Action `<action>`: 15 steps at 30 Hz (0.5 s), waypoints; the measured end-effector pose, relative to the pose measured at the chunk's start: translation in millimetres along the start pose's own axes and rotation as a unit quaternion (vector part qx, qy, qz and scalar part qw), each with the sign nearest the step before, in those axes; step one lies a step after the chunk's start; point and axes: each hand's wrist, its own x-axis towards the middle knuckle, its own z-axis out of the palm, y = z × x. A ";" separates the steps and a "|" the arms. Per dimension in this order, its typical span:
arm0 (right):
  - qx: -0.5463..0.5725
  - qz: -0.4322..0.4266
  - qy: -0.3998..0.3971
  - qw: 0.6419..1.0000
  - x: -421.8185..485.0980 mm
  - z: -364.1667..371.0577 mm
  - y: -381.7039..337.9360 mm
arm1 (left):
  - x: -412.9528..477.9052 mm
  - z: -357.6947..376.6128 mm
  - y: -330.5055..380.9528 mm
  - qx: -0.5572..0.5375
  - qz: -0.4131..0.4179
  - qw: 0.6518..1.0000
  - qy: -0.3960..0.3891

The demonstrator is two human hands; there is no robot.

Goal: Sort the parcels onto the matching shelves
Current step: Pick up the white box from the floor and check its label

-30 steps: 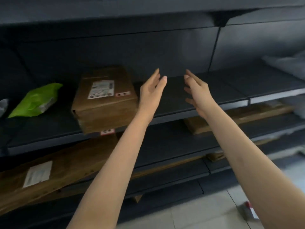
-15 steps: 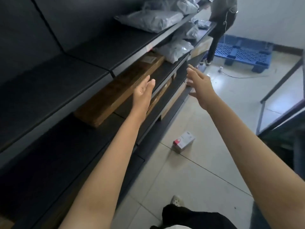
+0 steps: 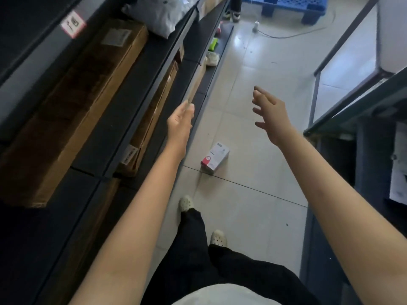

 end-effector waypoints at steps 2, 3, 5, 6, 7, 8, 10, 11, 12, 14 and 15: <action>0.001 0.023 0.008 1.000 32.3 4.7 8.2 | 37.6 5.6 -12.7 0.004 -0.021 1.000 -0.001; 0.003 0.037 0.012 0.999 49.7 8.6 12.2 | 57.6 7.5 -18.8 0.008 -0.032 0.999 -0.003; 0.004 0.065 0.025 0.998 87.4 18.1 20.2 | 100.0 10.6 -31.4 0.013 -0.055 0.998 -0.006; 0.005 0.080 0.032 0.996 107.7 23.3 24.5 | 122.6 11.6 -38.9 0.017 -0.069 0.997 -0.008; 0.007 0.097 0.041 0.994 128.3 28.4 29.5 | 145.4 12.3 -47.3 0.025 -0.088 0.996 -0.009; 0.008 0.113 0.050 0.992 149.6 33.6 35.1 | 169.1 13.0 -56.1 0.033 -0.108 0.993 -0.010; 0.009 0.138 0.061 0.988 190.8 42.9 52.4 | 213.8 13.1 -78.1 0.057 -0.143 0.988 -0.011; 0.007 0.151 0.066 0.986 210.2 46.6 64.4 | 234.4 13.1 -90.3 0.069 -0.158 0.985 -0.015; 0.003 0.165 0.072 0.984 228.5 49.8 78.5 | 253.6 13.3 -103.3 0.081 -0.174 0.981 -0.018; -0.008 0.198 0.081 0.977 260.6 55.5 112.0 | 287.5 14.2 -130.3 0.104 -0.207 0.972 -0.021; -0.015 0.214 0.084 0.973 275.3 57.9 131.1 | 303.2 15.0 -145.4 0.112 -0.224 0.968 -0.022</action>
